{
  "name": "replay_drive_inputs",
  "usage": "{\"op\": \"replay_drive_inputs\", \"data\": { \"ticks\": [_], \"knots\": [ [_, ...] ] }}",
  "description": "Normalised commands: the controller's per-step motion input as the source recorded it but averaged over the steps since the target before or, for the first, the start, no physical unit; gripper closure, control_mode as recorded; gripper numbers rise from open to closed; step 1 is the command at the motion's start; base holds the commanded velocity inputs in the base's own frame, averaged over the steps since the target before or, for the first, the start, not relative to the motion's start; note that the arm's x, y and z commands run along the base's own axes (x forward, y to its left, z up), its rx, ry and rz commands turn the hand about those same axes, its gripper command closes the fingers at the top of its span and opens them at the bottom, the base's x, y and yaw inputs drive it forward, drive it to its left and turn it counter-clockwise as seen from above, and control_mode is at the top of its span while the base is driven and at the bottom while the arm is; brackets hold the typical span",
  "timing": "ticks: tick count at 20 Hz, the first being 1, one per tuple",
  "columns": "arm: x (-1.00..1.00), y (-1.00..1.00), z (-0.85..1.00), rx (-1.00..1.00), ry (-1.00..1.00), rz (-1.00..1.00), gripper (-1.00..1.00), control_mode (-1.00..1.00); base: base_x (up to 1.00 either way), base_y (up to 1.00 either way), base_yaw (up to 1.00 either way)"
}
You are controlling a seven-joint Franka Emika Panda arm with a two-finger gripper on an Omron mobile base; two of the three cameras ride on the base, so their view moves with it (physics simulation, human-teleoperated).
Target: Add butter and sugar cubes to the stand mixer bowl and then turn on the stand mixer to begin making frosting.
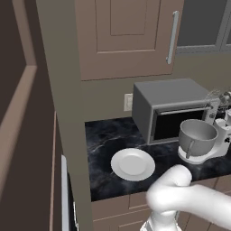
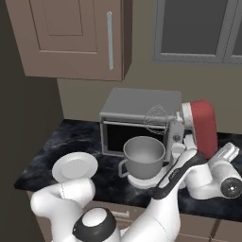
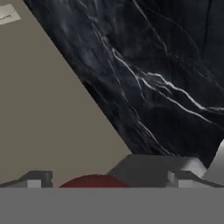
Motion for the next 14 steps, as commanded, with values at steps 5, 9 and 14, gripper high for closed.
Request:
{"op": "replay_drive_inputs", "data": {
  "ticks": [5,9,14],
  "knots": [
    [0.0,0.68,0.4,-0.07,0.08,0.27,-1.0,-1.0,0.0,0.0,0.0],
    [0.0,0.5,0.55,-0.06,0.14,0.26,-1.0,-1.0,0.0,0.0,0.0],
    [0.0,0.35,0.66,-0.03,0.19,0.24,-1.0,-1.0,0.0,0.0,0.0]
  ]
}}
